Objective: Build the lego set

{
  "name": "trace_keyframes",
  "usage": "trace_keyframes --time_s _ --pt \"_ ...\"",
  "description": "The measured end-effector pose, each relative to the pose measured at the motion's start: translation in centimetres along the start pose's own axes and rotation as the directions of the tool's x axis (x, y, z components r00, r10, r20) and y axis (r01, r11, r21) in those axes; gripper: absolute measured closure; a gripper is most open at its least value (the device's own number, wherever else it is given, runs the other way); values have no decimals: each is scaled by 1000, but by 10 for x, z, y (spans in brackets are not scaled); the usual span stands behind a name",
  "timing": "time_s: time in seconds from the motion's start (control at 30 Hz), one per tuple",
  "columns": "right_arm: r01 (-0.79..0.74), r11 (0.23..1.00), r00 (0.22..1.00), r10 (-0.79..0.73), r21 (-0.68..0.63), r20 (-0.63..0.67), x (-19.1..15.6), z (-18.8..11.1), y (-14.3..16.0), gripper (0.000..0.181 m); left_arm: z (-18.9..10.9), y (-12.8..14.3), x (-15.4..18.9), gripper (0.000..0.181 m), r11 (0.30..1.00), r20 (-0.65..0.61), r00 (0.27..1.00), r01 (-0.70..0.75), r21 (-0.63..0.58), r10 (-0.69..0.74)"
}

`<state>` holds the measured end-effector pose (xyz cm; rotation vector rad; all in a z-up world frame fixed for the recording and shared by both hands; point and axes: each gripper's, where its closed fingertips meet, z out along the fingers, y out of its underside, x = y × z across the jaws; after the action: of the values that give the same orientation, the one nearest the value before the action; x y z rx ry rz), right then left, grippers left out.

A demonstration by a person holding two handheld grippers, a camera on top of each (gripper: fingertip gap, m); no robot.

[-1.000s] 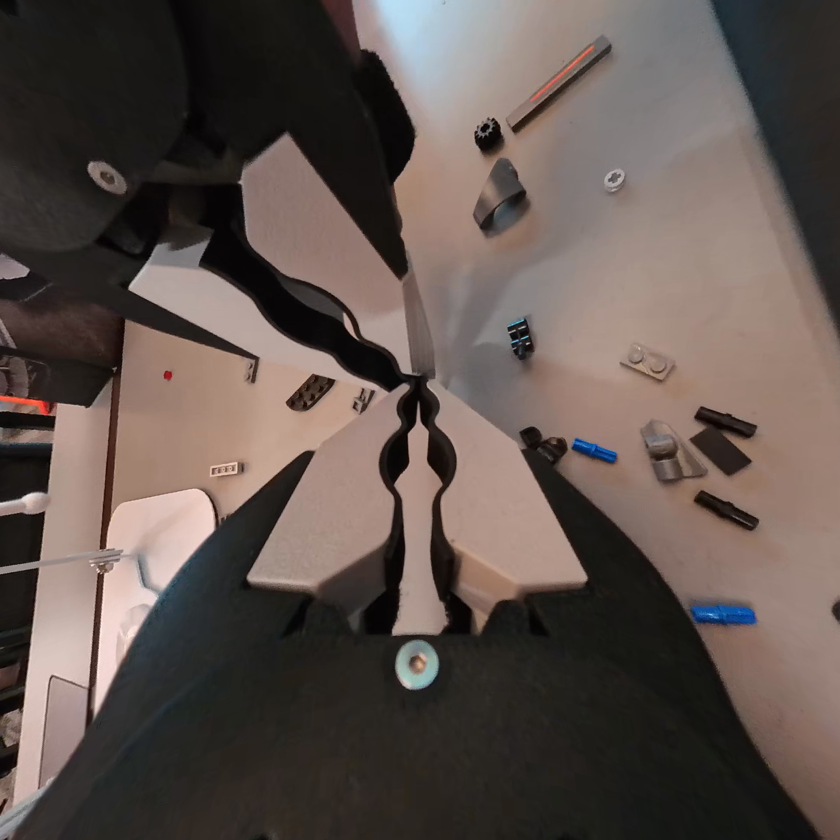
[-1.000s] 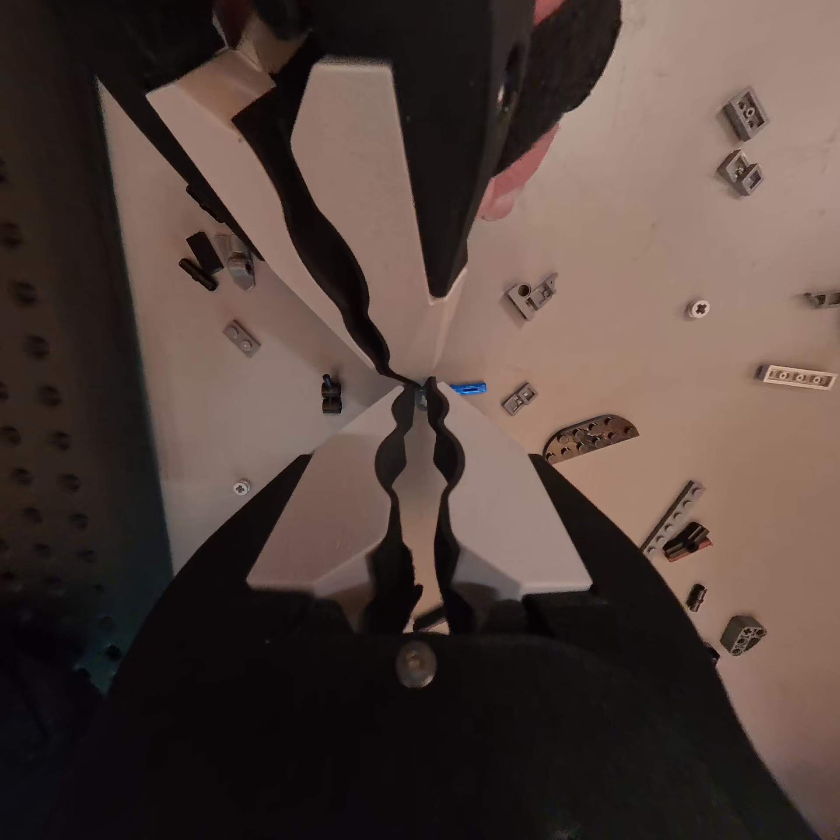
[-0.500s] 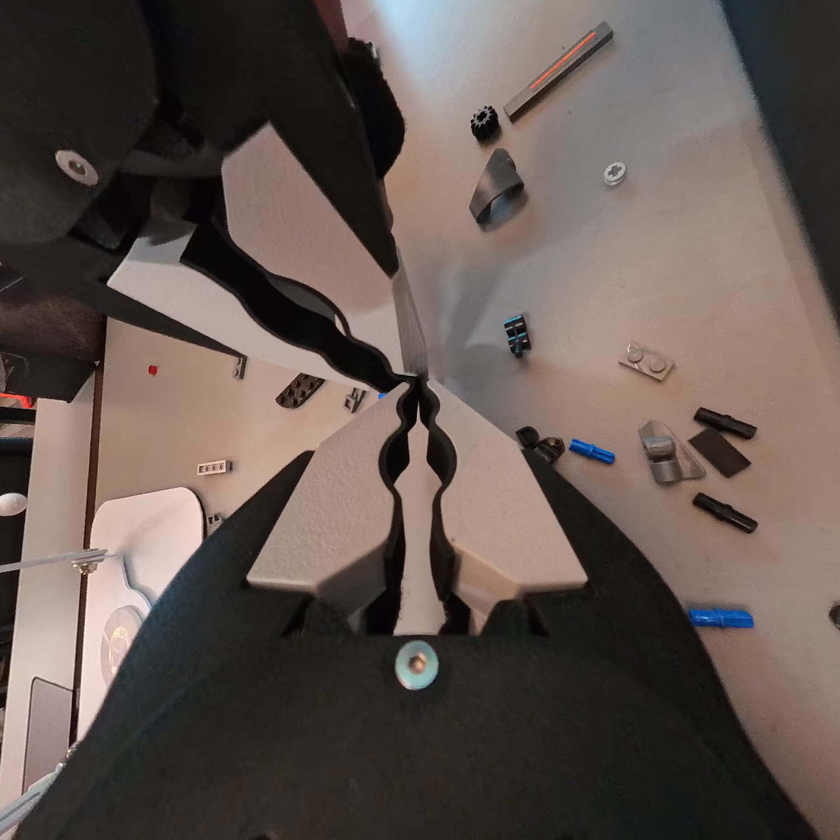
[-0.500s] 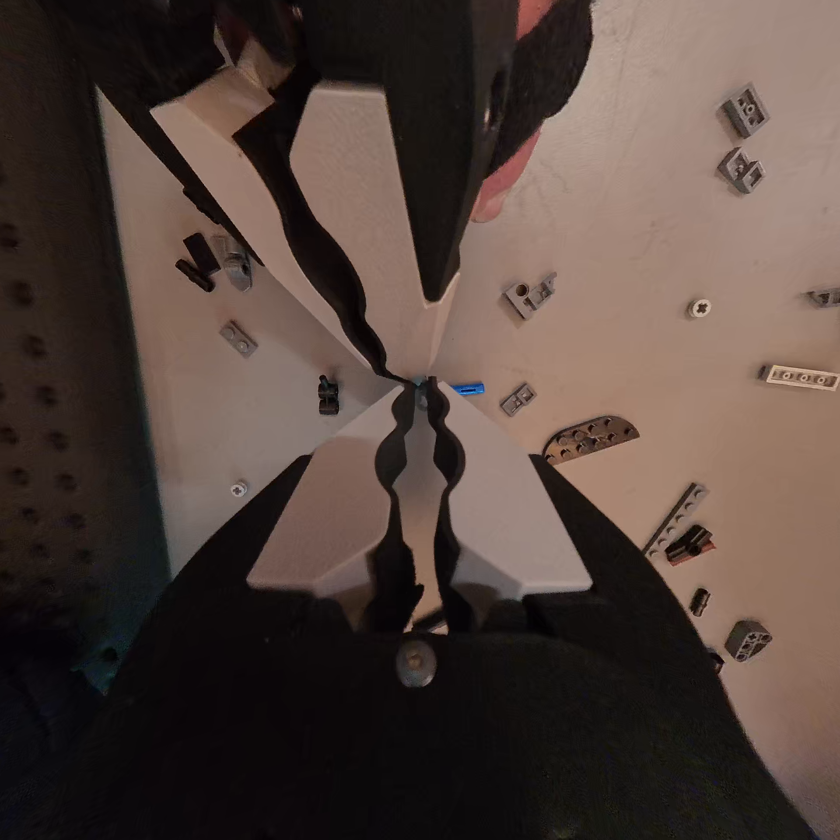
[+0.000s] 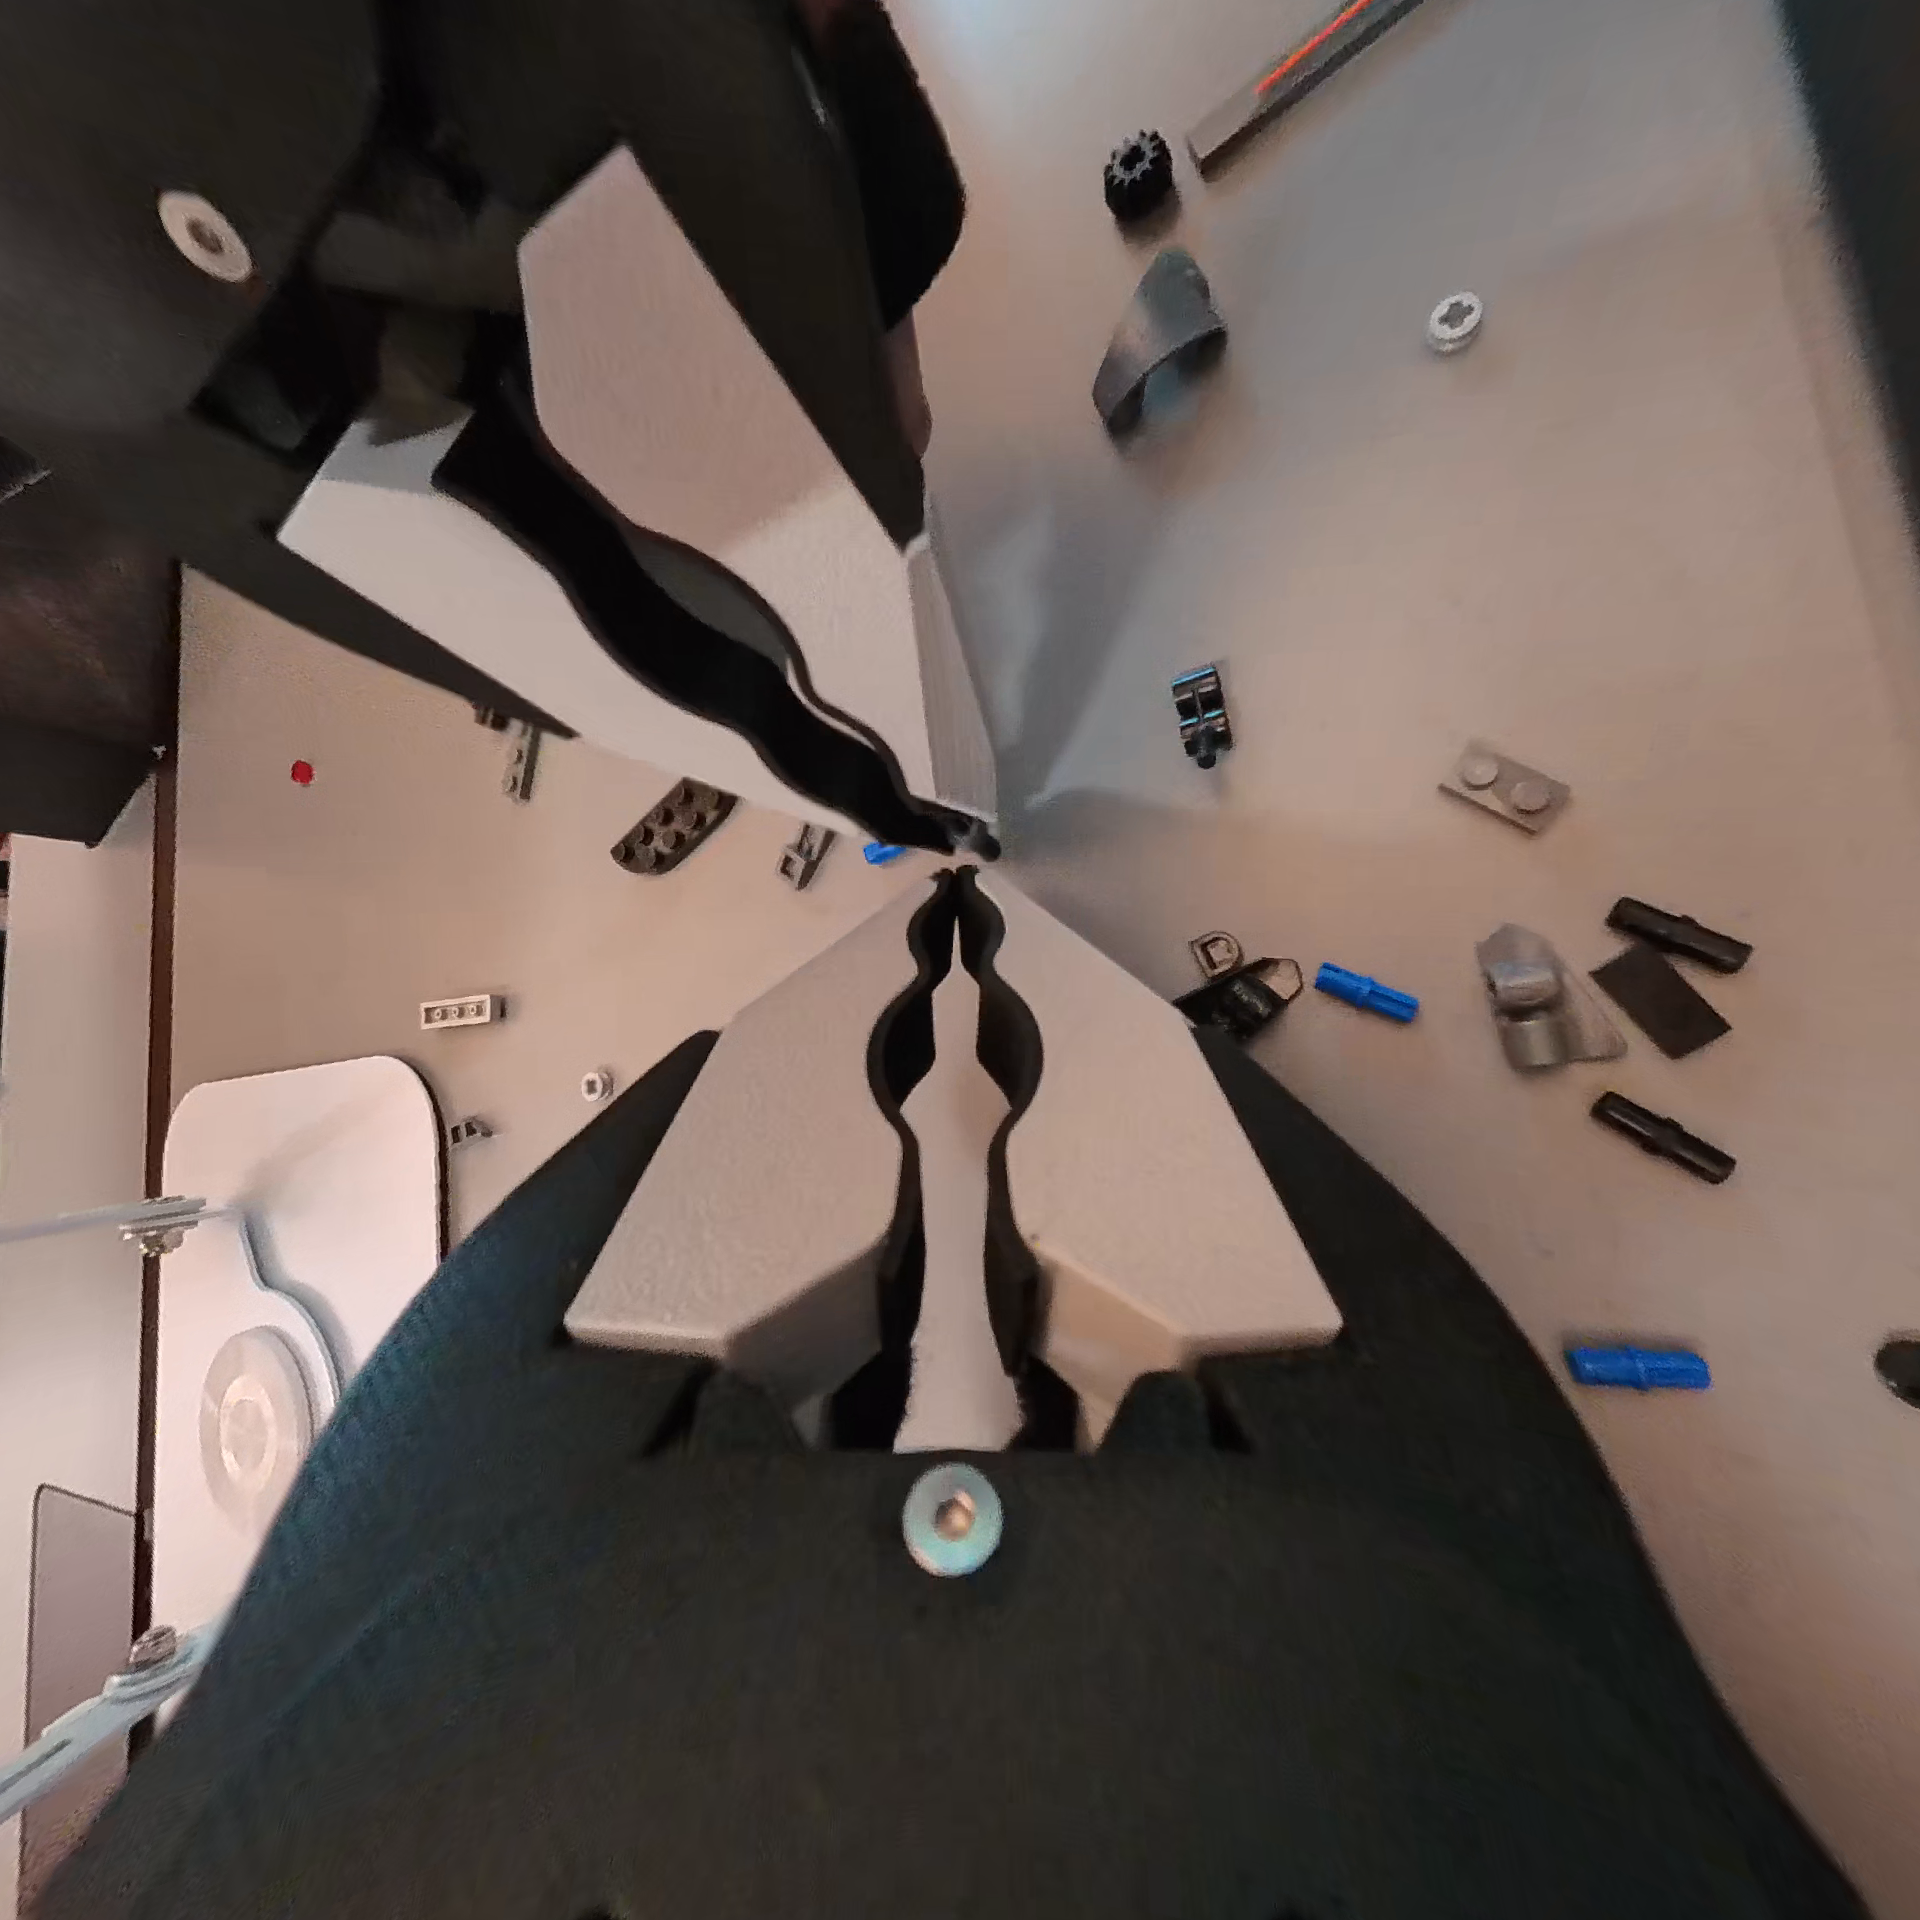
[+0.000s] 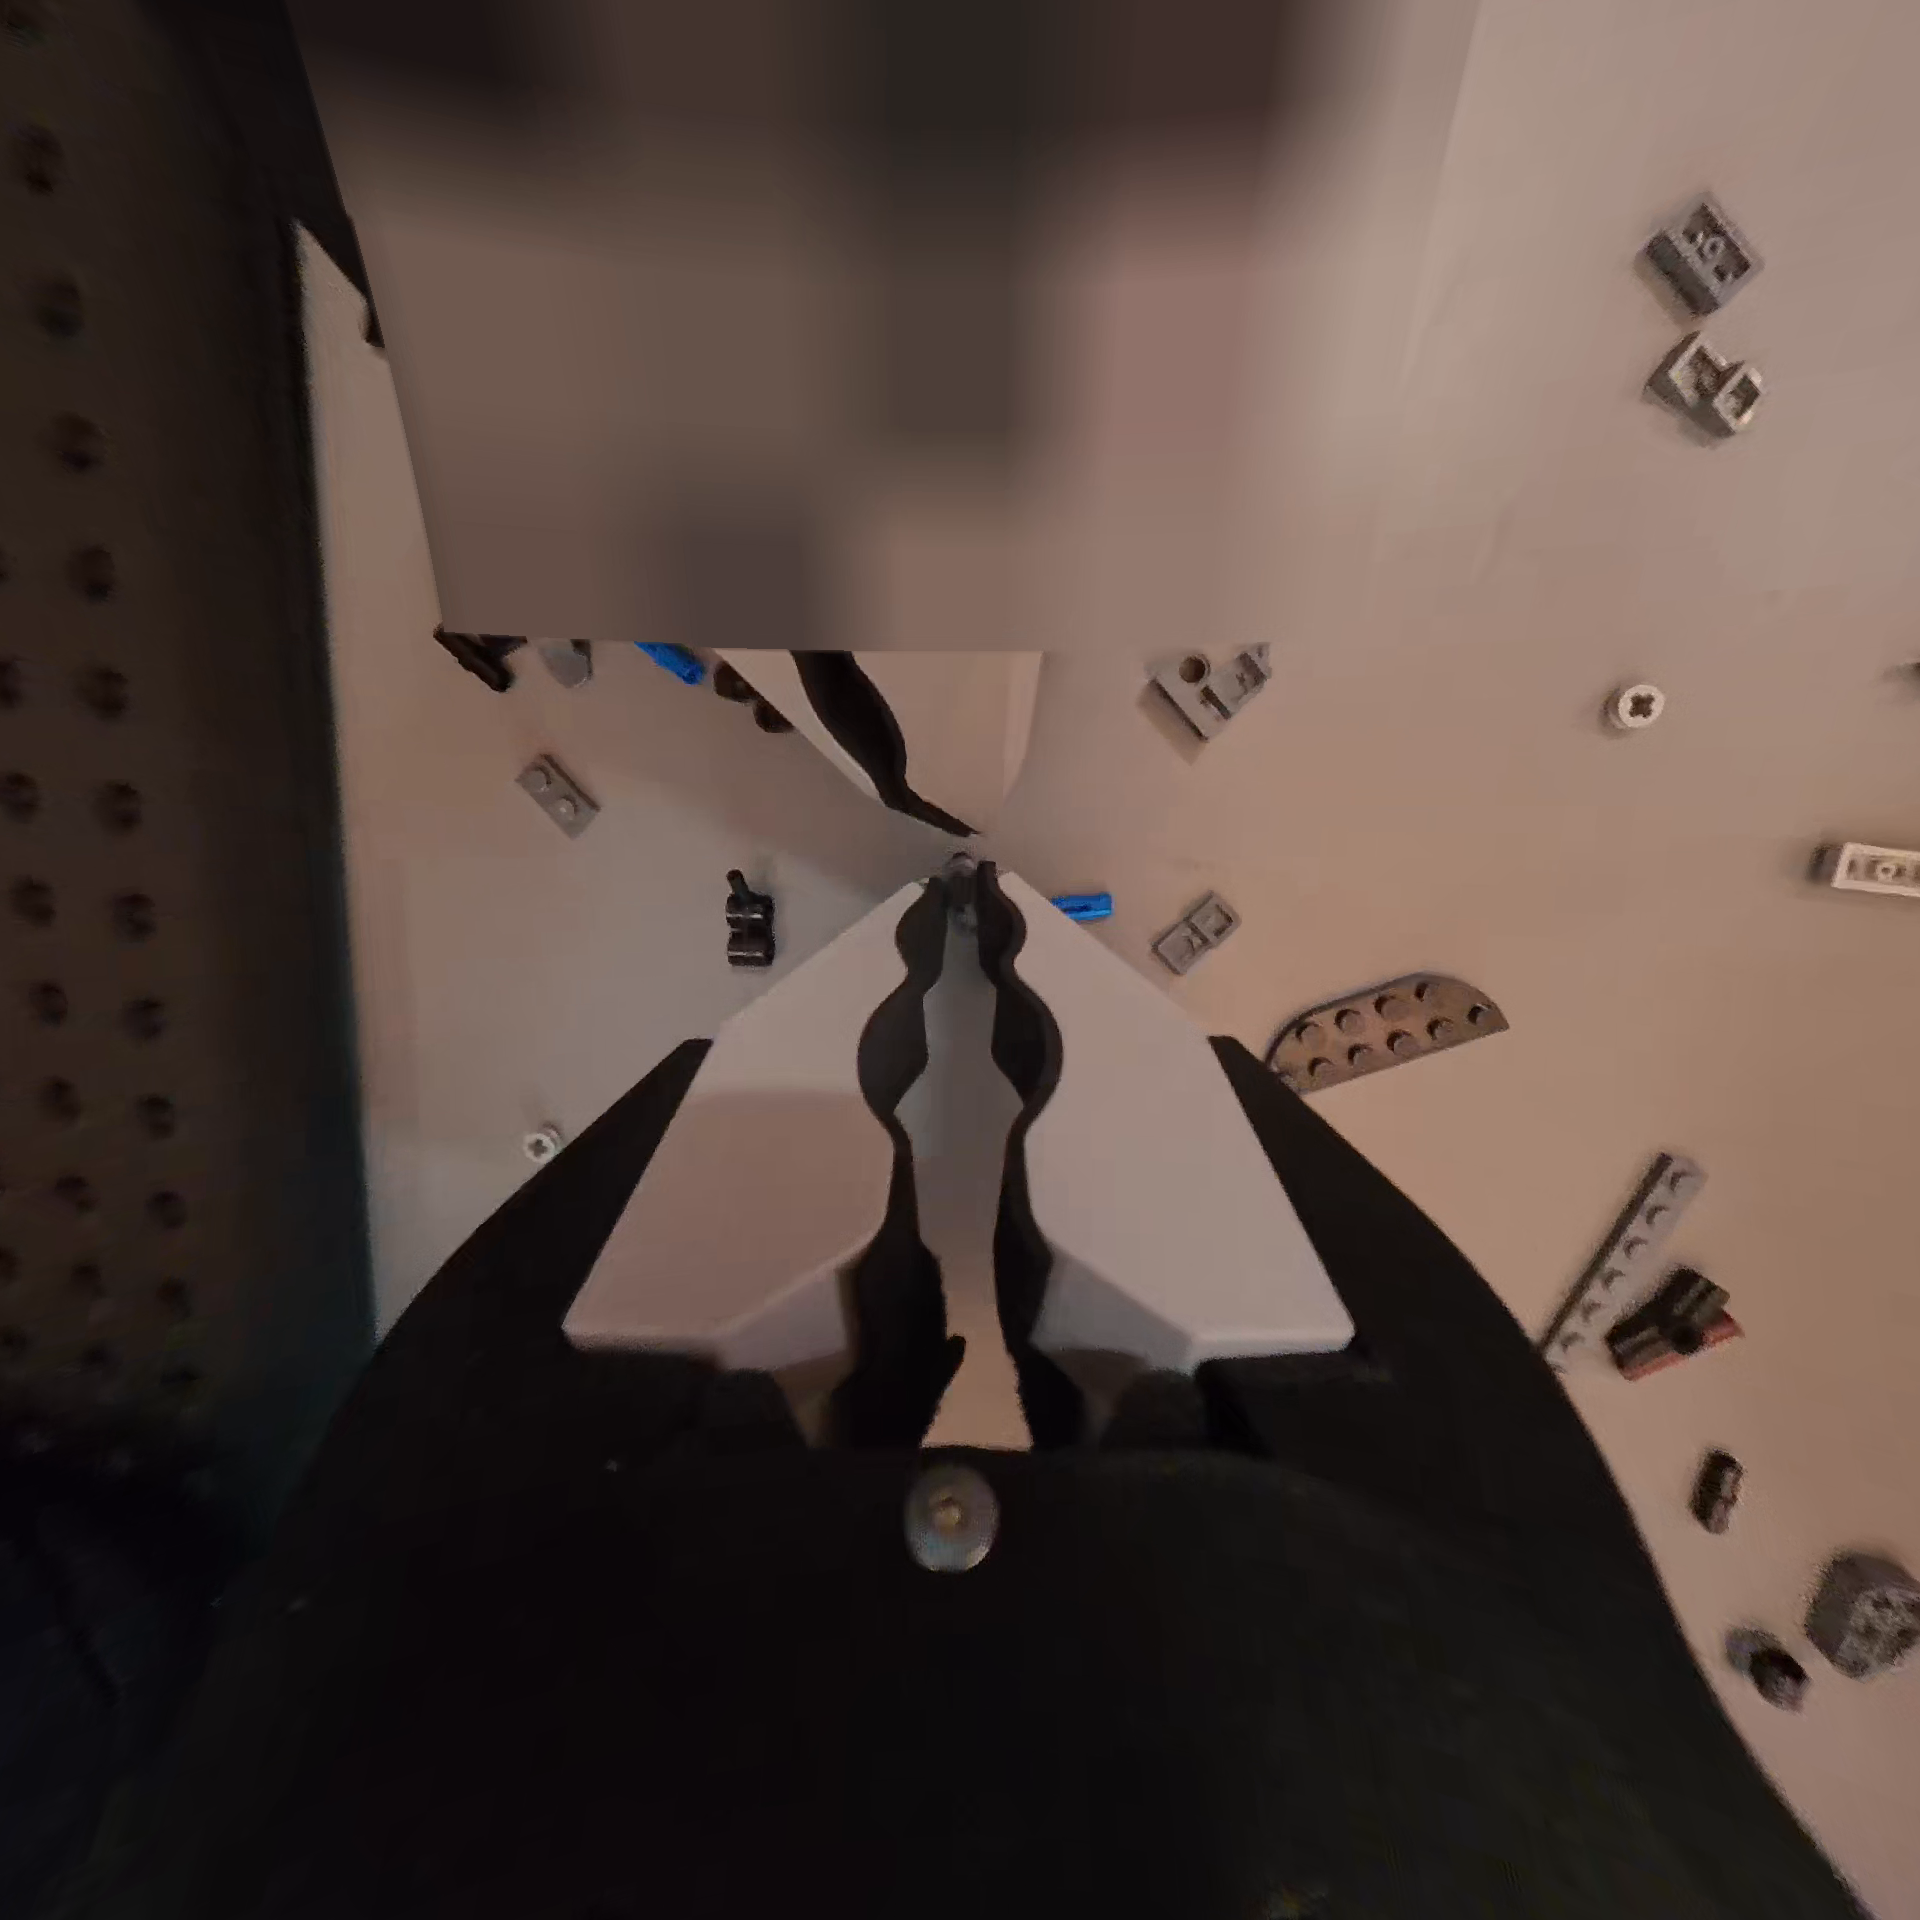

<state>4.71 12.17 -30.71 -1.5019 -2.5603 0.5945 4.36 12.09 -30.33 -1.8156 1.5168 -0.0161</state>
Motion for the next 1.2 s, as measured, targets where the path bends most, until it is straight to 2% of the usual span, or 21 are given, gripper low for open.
trace_keyframes --time_s 0.13,0.33,0.5,0.6,1.0,1.2 --pt "-20 999 1000 19 45 24 -1 -1 -1 178 -2 4 -1 181 1000 -5 1000 4 -24 -4" --pt "-43 957 996 20 287 82 -3 -24 -23 177 -17 -3 -7 175 998 -2 998 58 40 -57" --pt "-45 907 996 8 418 91 -3 -42 -33 177 -22 -11 -12 171 989 2 994 105 102 -106" --pt "-37 902 997 4 430 78 -2 -42 -35 177 -23 -11 -18 178 986 29 993 115 118 -119" --pt "19 869 1000 -12 495 -17 6 -51 -50 177 -37 -6 -31 180 981 61 985 154 119 -162" --pt "-45 831 999 29 554 37 10 -57 -54 177 -41 -7 -38 179 982 119 982 129 137 -146"
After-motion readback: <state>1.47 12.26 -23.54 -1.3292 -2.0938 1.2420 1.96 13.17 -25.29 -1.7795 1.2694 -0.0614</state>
